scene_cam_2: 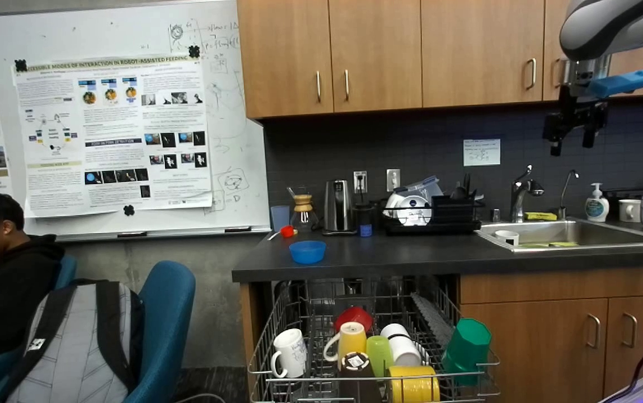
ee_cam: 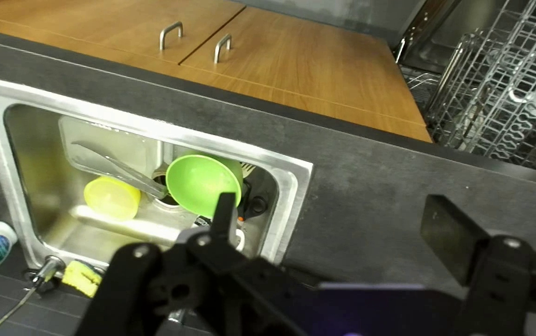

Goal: Lift the green cup in the dish washing rack and place it on the far right of the dish washing rack

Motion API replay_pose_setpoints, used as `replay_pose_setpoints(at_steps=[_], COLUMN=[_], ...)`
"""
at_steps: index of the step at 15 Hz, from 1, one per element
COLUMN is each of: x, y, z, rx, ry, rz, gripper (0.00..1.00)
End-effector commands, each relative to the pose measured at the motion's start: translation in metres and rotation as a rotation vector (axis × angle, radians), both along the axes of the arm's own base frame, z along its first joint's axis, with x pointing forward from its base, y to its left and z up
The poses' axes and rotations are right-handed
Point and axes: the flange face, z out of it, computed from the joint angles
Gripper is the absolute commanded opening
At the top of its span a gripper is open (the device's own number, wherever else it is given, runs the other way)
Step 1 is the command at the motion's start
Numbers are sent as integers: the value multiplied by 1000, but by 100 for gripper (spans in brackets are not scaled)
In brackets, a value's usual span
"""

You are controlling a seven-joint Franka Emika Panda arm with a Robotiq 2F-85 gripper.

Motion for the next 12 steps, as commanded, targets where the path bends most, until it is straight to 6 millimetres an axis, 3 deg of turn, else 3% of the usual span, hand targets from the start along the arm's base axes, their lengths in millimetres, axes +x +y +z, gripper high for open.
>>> replay_pose_setpoints(at_steps=[1, 7, 12], x=[3, 9, 6], y=[21, 58, 89], z=[2, 3, -12], rx=[41, 138, 211], ry=[14, -1, 38], rz=[133, 359, 532], gripper=[100, 100, 100])
